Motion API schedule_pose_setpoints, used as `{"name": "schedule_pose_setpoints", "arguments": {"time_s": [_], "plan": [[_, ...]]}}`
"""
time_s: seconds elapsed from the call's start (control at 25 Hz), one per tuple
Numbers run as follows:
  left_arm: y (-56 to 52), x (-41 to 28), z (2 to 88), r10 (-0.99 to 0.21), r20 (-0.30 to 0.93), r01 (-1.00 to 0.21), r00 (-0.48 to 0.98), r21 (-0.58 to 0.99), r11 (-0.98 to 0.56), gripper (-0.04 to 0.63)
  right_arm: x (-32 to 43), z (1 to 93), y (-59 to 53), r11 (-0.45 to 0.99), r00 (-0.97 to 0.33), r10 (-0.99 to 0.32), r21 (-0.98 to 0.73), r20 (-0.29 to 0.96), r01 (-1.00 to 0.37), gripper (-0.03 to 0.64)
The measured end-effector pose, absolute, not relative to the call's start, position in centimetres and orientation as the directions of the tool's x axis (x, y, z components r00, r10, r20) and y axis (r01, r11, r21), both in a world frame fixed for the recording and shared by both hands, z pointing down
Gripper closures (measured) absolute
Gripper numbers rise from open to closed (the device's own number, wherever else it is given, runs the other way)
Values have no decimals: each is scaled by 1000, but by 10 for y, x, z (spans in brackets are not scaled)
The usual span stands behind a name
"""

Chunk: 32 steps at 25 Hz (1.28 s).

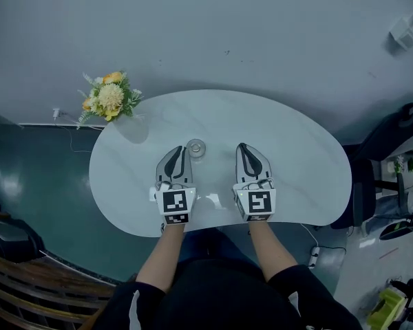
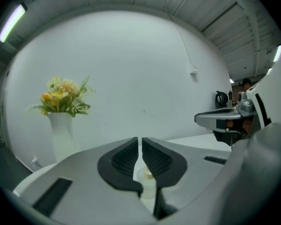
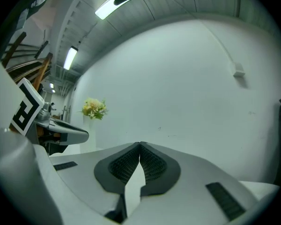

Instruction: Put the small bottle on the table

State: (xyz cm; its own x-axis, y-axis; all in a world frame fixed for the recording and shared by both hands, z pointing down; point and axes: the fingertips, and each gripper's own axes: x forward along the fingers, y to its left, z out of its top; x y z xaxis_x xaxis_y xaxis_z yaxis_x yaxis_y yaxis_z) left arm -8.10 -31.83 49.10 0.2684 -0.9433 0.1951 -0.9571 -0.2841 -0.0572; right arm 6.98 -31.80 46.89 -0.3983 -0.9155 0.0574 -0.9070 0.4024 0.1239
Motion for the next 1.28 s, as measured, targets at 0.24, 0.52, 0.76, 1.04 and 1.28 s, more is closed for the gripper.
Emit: {"name": "schedule_pose_setpoints", "arguments": {"time_s": [0.24, 0.52, 0.76, 1.04, 1.28], "plan": [[-309, -76, 435, -951, 92, -949, 296, -87, -304, 588, 88, 423, -309, 364, -367, -930, 139, 0, -921, 594], [-307, -86, 384, -960, -9, -957, 280, -74, -279, 588, 95, 374, -301, 347, -364, -929, 182, -72, -920, 594], [-306, -93, 372, -964, -20, -962, 266, -70, -264, 588, 96, 356, -303, 338, -358, -930, 189, -83, -922, 595], [-305, -97, 369, -965, -20, -964, 263, -54, -261, 588, 93, 352, -303, 333, -352, -932, 185, -82, -925, 595], [-305, -101, 375, -967, -12, -964, 254, -89, -252, 588, 89, 359, -303, 350, -366, -928, 169, -73, -921, 595]]}}
